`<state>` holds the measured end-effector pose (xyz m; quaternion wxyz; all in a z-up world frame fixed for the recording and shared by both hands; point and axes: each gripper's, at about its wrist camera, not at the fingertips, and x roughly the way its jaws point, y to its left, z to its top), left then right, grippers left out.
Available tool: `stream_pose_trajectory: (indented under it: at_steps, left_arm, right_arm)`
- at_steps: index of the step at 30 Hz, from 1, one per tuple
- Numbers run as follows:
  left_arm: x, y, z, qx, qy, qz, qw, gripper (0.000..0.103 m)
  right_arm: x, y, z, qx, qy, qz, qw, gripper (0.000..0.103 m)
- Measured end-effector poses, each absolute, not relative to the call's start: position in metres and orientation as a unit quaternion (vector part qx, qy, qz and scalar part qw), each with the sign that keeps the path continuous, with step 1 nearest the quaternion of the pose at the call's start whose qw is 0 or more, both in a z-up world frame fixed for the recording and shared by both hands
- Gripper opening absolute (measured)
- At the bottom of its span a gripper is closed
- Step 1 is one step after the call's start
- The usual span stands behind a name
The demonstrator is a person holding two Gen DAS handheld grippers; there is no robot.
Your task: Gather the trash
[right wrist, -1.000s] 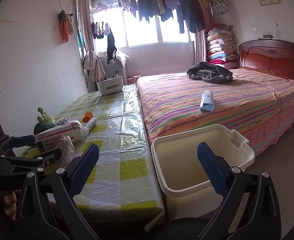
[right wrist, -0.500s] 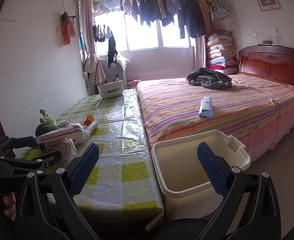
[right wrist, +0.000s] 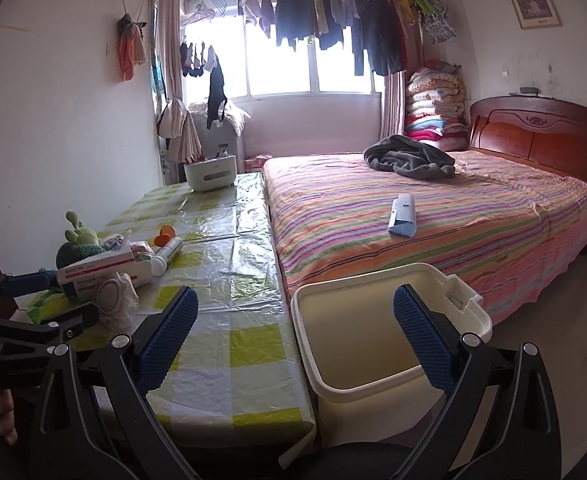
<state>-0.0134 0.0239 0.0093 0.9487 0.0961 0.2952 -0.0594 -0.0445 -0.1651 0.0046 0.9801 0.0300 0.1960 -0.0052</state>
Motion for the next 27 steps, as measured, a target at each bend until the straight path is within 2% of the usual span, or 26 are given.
stream_pose_trajectory:
  at_steps: [27]
  left_arm:
    - [-0.0136,0.0319,0.0105,0.091,0.296,-0.056,0.949,0.088]
  right_arm:
    - [-0.0370,-0.1563,0.0043,0.022,0.205,0.004,0.979,0.097]
